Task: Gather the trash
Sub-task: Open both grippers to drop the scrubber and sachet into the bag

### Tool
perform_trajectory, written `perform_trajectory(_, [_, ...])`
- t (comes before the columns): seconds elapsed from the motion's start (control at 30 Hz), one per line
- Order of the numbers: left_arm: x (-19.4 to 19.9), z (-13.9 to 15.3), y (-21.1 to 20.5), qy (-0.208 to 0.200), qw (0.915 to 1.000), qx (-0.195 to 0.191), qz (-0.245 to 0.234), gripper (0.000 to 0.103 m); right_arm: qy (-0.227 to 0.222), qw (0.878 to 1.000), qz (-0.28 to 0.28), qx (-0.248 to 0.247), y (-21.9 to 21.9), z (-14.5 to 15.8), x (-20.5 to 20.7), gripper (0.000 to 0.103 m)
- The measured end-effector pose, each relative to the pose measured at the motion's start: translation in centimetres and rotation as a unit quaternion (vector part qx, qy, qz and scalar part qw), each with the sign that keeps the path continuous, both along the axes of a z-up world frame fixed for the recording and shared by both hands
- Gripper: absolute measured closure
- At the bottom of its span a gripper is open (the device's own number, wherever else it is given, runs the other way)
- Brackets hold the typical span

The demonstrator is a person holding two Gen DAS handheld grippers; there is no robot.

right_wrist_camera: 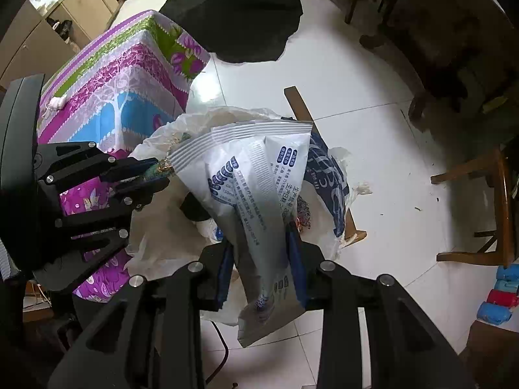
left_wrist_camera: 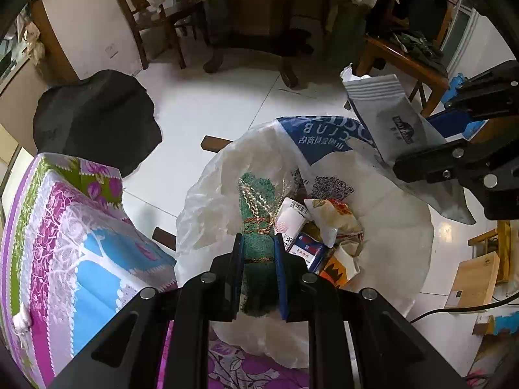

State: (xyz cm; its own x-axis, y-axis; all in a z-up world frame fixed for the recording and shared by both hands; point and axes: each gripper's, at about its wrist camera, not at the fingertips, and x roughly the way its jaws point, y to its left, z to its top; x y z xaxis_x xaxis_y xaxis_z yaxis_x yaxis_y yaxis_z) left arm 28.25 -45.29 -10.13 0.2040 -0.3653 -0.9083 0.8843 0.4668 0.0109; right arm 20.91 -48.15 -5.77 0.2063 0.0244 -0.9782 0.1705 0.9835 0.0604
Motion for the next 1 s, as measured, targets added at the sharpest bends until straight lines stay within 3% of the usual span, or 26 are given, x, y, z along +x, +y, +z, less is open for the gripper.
perform_trajectory(0.07, [0.0, 0.0, 0.0, 0.002, 1.0000, -0.001, 0.001, 0.085, 0.000, 1.000, 0.001, 0.002, 0.0, 0.0, 0.1, 0.072])
perform_trajectory(0.17, [0.0, 0.1, 0.0, 0.002, 0.9999, -0.001, 0.012, 0.078, -0.005, 1.000, 0.000, -0.005, 0.2, -0.1, 0.3, 0.053])
perform_trajectory(0.73, [-0.8, 1.7, 2.6, -0.024, 0.9990, -0.020, 0.033, 0.077, -0.019, 0.999, 0.016, -0.024, 2.2, -0.3, 0.5, 0.052])
perform_trajectory(0.87, [-1.7, 3.1, 5.9, -0.069, 0.9947, -0.042, 0.063, 0.076, -0.073, 0.997, 0.000, -0.022, 3.2, 0.8, -0.1, 0.043])
perform_trajectory(1.0, [-2.8, 4.1, 11.0, -0.110, 0.9859, -0.063, 0.109, 0.062, -0.152, 0.987, -0.020, -0.040, 4.8, 2.0, -1.4, 0.042])
